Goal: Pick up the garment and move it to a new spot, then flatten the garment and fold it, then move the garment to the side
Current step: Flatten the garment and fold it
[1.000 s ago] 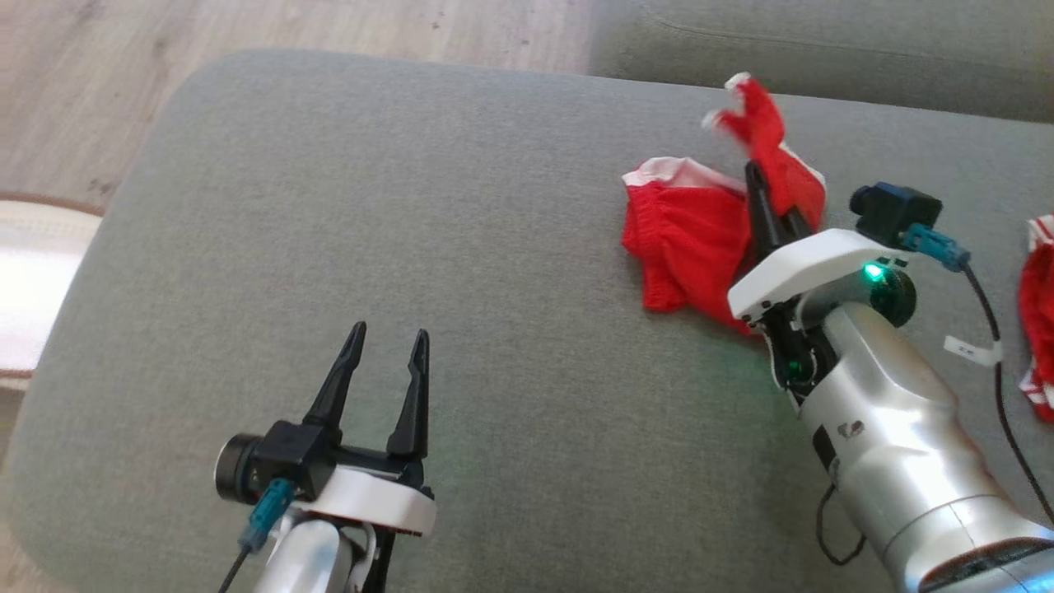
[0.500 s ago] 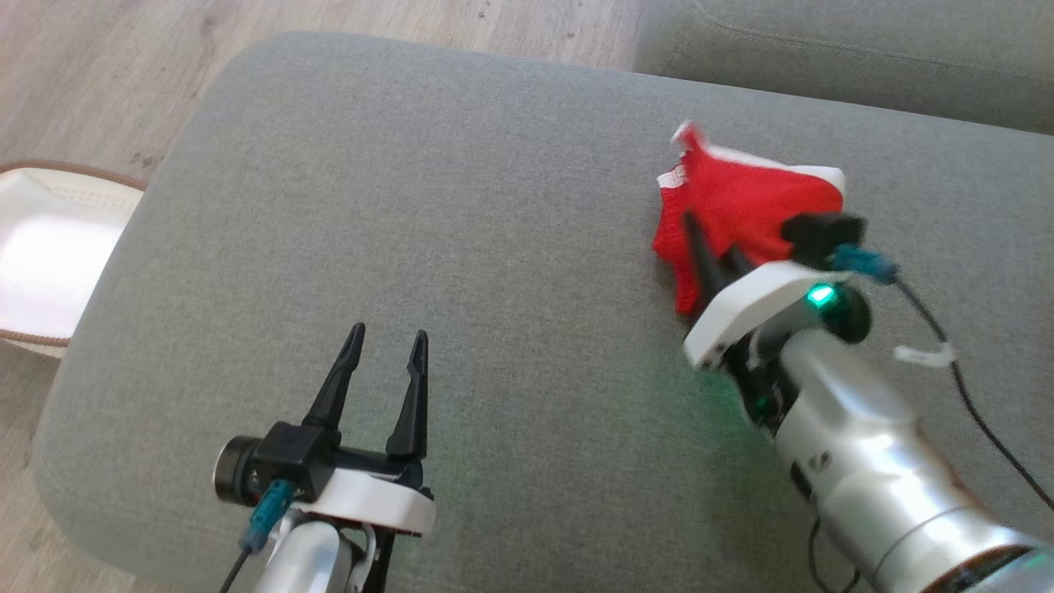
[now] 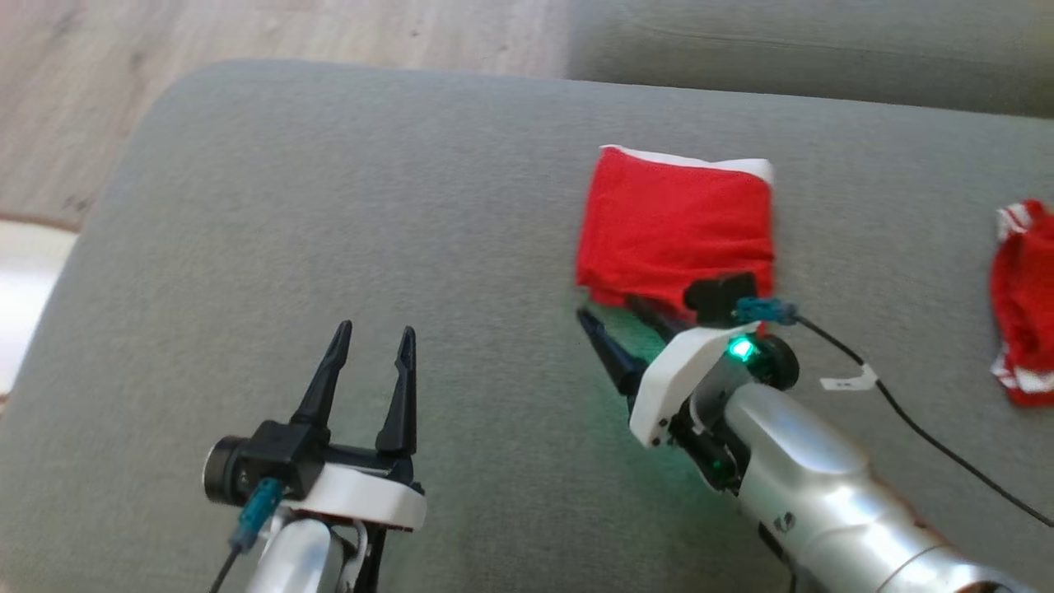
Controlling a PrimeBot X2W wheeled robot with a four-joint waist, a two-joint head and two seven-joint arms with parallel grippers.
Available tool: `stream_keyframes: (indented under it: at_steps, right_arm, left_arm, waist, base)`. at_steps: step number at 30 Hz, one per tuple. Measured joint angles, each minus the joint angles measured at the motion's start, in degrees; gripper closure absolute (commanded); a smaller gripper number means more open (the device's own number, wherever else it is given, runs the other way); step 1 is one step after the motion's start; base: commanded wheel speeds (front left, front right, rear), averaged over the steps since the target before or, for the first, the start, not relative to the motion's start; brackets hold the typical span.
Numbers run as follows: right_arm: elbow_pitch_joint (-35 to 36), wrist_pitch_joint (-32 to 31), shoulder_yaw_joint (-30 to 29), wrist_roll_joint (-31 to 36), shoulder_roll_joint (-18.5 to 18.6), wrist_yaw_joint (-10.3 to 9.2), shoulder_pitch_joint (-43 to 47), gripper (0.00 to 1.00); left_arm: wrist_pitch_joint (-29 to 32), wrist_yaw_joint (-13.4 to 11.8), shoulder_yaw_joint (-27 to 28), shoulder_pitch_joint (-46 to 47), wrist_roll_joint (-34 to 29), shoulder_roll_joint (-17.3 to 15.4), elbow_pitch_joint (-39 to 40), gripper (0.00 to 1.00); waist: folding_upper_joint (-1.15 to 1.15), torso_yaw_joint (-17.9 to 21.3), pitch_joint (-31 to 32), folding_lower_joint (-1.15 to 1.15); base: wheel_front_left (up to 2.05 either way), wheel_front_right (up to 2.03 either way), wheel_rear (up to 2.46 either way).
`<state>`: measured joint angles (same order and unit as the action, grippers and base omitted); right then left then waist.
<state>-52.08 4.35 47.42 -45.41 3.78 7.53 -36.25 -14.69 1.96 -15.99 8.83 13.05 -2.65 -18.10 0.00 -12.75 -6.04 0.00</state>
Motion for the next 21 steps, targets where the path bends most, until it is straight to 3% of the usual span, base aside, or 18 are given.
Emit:
stream_keyframes:
  at_steps: [6, 11, 15, 21]
  right_arm:
    - [-0.38, 7.33, -4.15, 3.32, 0.71, 0.00, -2.62, 0.00]
    - [1.13, 9.87, -11.95, 10.22, 5.44, 0.00, -3.19, 0.00]
    - [10.61, 10.03, -23.56, 17.34, 7.97, 0.00, 0.69, 0.00]
    - [22.18, 10.06, -36.62, 26.83, 5.50, 0.00, 12.62, 0.00]
  left_arm:
    - [0.00, 0.11, 1.96, 0.14, 0.01, -0.01, 2.83, 0.00]
    - [0.00, 0.41, 3.31, 0.37, 0.02, -0.01, 5.83, 0.00]
    - [0.00, 0.64, 4.33, 0.79, 0.02, -0.01, 7.94, 0.00]
    - [-0.01, 1.07, 5.27, 0.93, 0.71, -0.01, 9.29, 0.00]
  waist:
    - [0.00, 4.81, 0.55, 0.00]
    - [0.00, 9.07, 0.88, 0.00]
    - [0.00, 12.17, 1.08, 0.00]
    - [0.00, 15.20, 1.34, 0.00]
  base:
    - [0.00, 0.00, 0.00]
    - [0.00, 0.00, 0.00]
    - [0.00, 0.00, 0.00]
    - [0.00, 0.00, 0.00]
